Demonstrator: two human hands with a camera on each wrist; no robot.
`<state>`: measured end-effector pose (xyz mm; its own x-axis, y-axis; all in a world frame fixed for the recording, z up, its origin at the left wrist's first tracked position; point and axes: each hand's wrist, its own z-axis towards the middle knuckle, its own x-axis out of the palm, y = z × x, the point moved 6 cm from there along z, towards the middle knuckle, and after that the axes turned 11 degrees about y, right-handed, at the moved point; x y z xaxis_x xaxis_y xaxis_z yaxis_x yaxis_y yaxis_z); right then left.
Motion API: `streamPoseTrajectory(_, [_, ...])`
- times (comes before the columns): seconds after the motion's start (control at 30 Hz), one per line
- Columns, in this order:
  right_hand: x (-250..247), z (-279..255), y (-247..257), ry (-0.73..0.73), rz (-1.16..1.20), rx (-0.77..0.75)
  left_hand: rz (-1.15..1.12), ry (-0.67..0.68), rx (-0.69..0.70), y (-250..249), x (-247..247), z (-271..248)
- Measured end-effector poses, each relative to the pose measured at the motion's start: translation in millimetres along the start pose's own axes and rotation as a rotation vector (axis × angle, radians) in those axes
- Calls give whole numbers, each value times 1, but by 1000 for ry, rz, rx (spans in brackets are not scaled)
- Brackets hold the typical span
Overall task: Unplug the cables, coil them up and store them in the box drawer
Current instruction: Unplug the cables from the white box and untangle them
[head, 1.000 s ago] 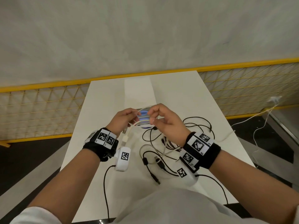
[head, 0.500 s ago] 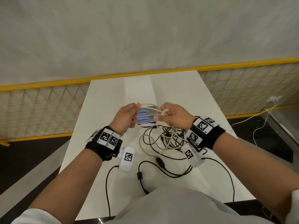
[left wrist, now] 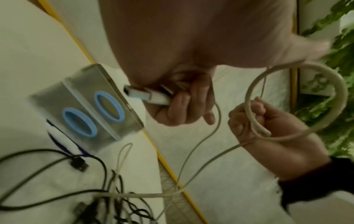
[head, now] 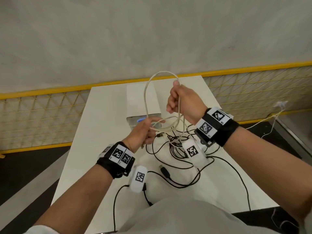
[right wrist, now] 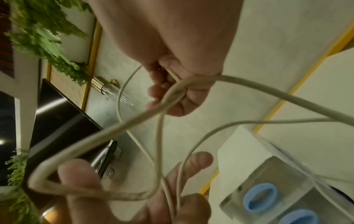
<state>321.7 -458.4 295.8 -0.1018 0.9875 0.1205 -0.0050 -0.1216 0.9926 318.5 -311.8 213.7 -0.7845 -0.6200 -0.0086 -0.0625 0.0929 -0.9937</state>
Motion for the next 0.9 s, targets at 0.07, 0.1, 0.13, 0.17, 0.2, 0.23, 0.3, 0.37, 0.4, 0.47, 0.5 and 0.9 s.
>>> streamPoseTrajectory(0.07, [-4, 0, 4, -38, -44, -8, -206, 98, -1, -5, 9, 4])
streamPoseTrajectory(0.1, [-6, 0, 0, -17, -124, 12, -254, 118, 1, -9, 11, 5])
streamPoseTrajectory(0.13, [-7, 0, -8, 34, -233, 50, -275, 110, 15, -13, 11, 6])
streamPoseTrajectory(0.17, [-7, -3, -17, 106, -349, 102, -264, 61, 33, -17, 6, 5])
streamPoseTrajectory(0.2, [-9, -7, -30, 181, -451, 169, -263, 0, 53, -20, -1, 5])
streamPoseTrajectory(0.23, [-13, -13, -46, 242, -533, 248, -282, -61, 86, -23, -11, 4])
streamPoseTrajectory(0.3, [-22, -32, -78, 326, -639, 388, -412, -163, 137, -27, -32, 1])
streamPoseTrajectory(0.37, [-30, -49, -104, 343, -685, 460, -512, -224, 164, -27, -50, -1])
streamPoseTrajectory(0.4, [-34, -53, -108, 300, -692, 455, -516, -234, 162, -25, -54, -1])
streamPoseTrajectory(0.47, [-41, -50, -98, 164, -546, 383, -375, -242, 103, -15, -54, 0])
streamPoseTrajectory(0.5, [-42, -44, -85, 107, -354, 337, -219, -255, 47, -8, -49, 0])
streamPoseTrajectory(0.9, [-26, -1, 4, -151, 712, 204, 265, -2, -171, 0, 30, 36])
